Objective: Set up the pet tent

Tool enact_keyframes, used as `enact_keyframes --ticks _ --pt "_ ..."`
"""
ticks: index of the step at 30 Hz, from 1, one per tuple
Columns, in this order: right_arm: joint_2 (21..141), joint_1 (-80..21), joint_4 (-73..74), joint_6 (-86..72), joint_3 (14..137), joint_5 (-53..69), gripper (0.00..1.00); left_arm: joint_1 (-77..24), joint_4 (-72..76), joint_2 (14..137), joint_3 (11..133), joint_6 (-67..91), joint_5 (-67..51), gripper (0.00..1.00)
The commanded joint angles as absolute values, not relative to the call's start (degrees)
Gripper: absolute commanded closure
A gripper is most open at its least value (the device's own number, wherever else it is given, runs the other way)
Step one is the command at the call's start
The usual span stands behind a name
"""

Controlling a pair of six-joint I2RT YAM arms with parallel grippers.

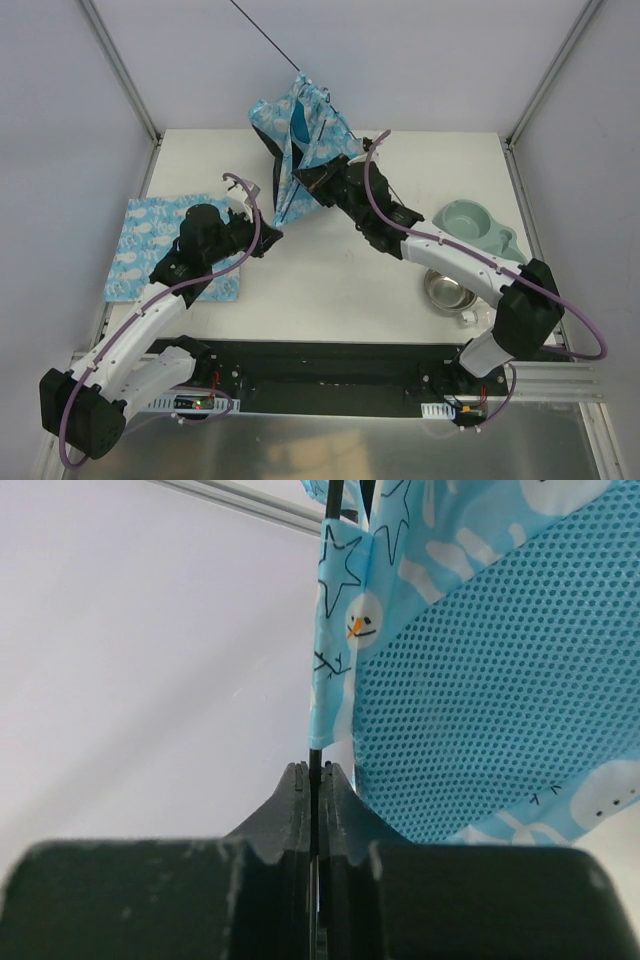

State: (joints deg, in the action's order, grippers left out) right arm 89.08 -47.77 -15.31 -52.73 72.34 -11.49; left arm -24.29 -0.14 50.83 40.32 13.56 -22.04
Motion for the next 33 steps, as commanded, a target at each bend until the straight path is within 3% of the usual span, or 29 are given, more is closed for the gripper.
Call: enact_keyframes --ticks 1,33 --pt "90.53 -45.79 -17.32 -53.96 76.29 -23.81 1.00 -24.79 -5.01 48.43 39.46 11.60 -26.81 1.00" --pt "96.15 -46.23 -10.55 -53.09 81.39 -38.67 1.00 -24.79 -5.36 48.52 39.11 9.14 -28.04 1.00"
